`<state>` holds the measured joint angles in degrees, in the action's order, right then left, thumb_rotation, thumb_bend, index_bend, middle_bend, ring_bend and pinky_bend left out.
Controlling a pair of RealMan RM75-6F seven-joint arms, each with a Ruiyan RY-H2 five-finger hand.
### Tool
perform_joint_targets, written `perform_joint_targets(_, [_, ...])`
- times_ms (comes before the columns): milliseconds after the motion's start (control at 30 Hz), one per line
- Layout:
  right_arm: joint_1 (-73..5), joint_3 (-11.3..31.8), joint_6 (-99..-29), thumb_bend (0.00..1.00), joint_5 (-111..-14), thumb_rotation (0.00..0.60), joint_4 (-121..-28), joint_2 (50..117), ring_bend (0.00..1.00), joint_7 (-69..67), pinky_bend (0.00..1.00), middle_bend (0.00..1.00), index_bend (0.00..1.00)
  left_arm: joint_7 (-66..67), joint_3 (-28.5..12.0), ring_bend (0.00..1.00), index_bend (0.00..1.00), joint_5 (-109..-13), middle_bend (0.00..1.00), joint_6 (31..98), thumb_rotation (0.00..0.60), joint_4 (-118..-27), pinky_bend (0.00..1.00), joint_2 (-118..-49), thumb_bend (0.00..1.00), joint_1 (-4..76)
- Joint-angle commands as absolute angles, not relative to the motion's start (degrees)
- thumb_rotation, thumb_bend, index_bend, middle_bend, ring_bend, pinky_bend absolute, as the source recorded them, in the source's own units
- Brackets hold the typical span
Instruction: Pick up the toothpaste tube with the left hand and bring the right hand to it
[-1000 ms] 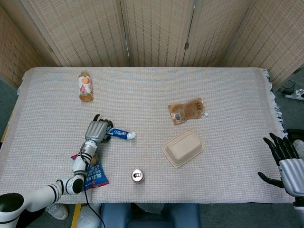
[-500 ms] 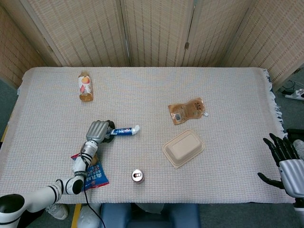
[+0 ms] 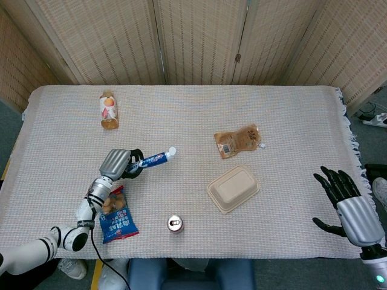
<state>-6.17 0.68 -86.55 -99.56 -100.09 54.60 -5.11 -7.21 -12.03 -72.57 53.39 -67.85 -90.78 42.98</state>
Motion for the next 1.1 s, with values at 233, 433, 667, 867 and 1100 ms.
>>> perform_joint_targets(233, [-15.9,3.0,-75.4,0.22,-103.8,0.6,-111.5,53.1,0.03,-0.8,0.0,0.04,0.07,-12.0,-10.2,0.7,0.75,-82.0,0.78,58.4,0.6,-84.5,0.72,-82.0,0.78,41.6])
perform_joint_targets(433, [-21.0,5.3,-68.7,0.25,-100.8,0.6,-116.0,54.8,0.03,2.9,0.0,0.04,0.17,-11.7,-9.1,0.7,0.75,-85.9,0.78,60.2,0.6,-89.7,0.72,-80.6,0.79,41.8])
perform_joint_targets(667, [-25.0,6.7,-62.5,0.25,-95.7,0.6,-118.3,57.2,0.03,6.8,0.0,0.04,0.2,-10.3,-8.0,0.7,0.75,-88.5,0.78,61.7,0.6,-92.4,0.72,-80.1,0.79,41.9])
perform_joint_targets(867, [-27.1,6.9,-60.4,0.25,-94.0,0.6,-118.8,59.0,0.03,7.7,0.0,0.04,0.21,-8.8,-7.3,0.7,0.75,-88.9,0.78,62.1,0.6,-93.1,0.72,-80.2,0.79,41.7])
perform_joint_targets(1100, [-29.5,7.1,-58.2,0.25,-92.2,0.6,-118.9,61.2,0.03,9.3,0.0,0.04,0.21,-7.1,-7.0,0.7,0.75,-88.6,0.78,61.9,0.6,-93.8,0.72,-80.7,0.79,41.9])
